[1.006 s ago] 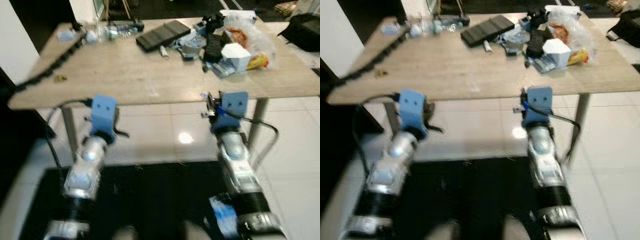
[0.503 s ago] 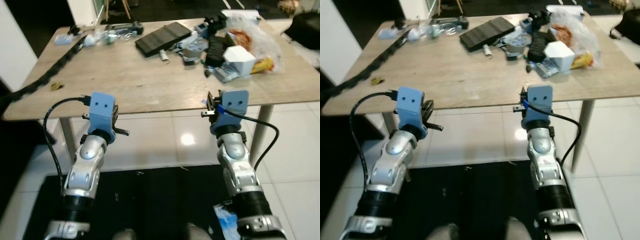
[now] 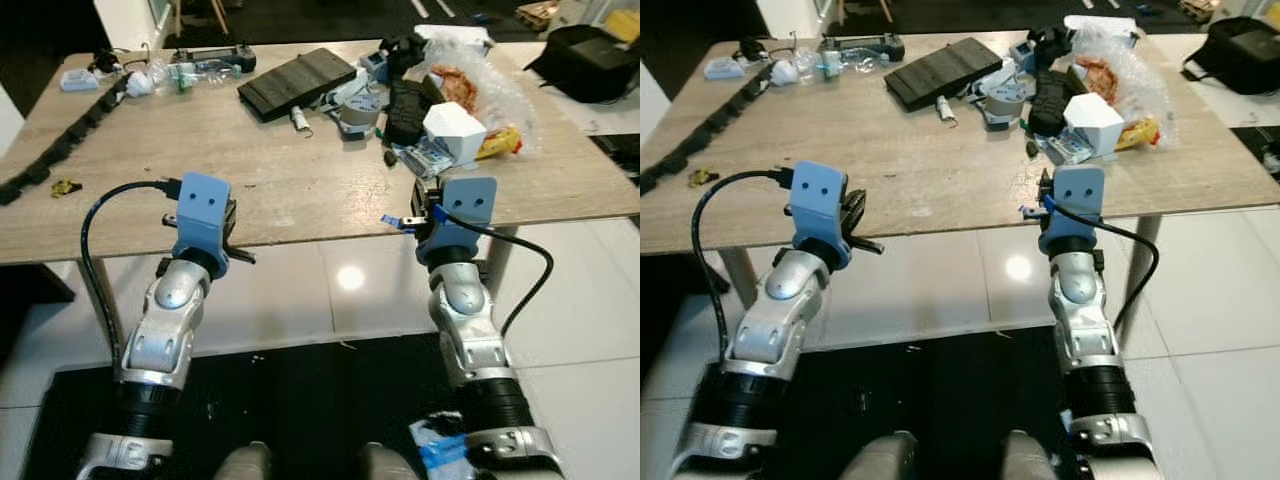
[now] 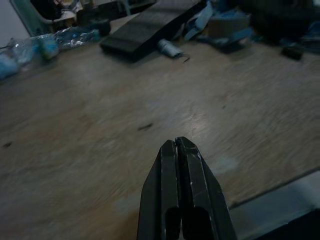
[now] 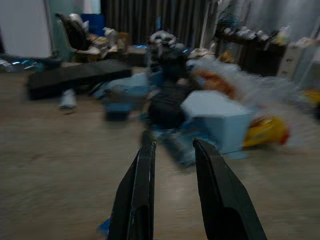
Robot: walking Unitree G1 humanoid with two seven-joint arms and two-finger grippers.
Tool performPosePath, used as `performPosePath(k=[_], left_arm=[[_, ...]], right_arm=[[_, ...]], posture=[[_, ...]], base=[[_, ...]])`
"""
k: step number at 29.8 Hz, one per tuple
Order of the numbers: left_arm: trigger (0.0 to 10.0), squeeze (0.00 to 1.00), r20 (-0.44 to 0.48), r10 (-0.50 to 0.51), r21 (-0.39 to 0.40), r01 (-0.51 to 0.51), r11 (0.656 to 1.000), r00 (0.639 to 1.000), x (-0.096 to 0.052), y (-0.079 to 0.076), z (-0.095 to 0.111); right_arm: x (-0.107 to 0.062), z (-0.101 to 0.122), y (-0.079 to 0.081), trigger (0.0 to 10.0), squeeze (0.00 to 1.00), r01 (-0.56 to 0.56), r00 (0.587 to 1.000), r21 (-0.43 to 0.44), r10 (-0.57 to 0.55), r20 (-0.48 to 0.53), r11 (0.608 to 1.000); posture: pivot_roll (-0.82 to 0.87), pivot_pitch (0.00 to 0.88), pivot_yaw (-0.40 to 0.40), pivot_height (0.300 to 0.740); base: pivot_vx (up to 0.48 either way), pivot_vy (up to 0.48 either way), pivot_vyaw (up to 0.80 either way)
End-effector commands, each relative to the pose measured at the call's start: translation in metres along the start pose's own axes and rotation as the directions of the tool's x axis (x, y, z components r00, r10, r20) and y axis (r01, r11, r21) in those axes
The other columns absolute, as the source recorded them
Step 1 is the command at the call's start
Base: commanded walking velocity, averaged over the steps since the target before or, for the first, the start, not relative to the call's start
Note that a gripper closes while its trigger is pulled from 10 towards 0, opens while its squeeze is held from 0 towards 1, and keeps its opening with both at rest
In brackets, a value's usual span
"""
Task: Picking trash to rubbish bin
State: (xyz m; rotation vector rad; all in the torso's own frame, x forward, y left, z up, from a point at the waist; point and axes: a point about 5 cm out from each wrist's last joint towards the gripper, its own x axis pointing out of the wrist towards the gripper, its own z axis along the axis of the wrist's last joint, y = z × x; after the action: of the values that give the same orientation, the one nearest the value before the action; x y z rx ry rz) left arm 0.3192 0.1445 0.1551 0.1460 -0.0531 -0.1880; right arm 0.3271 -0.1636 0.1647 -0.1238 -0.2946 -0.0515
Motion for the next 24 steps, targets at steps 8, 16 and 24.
performPosePath(k=[8,16,24], left_arm=[[10.0,0.0,-0.021,0.005,0.002,-0.005,1.0,1.0,-0.0015,0.0031,-0.0038],[10.0,0.0,-0.018,0.003,0.004,-0.003,1.0,1.0,-0.0009,0.0035,-0.0025],[10.0,0.0,-0.017,0.003,0.006,-0.003,1.0,1.0,-0.0009,0.0031,-0.0023]], right_arm=[[0.0006,0.0027,0.0014,10.0,0.0,0.004,1.0,0.013,-0.004,0.006,1.0],[0.0024,0.0063,0.0068,10.0,0.0,-0.033,0.999,-0.034,0.033,0.019,0.999],[0.0007,0.0053,0.0088,10.0,0.0,-0.044,0.999,-0.035,0.044,0.013,0.998]], posture=[[0.01,0.082,0.031,0.74],[0.01,0.081,0.033,0.74],[0.01,0.081,0.033,0.74]], base=[[0.261,0.0,0.0],[0.264,0.0,0.0],[0.262,0.0,0.23]])
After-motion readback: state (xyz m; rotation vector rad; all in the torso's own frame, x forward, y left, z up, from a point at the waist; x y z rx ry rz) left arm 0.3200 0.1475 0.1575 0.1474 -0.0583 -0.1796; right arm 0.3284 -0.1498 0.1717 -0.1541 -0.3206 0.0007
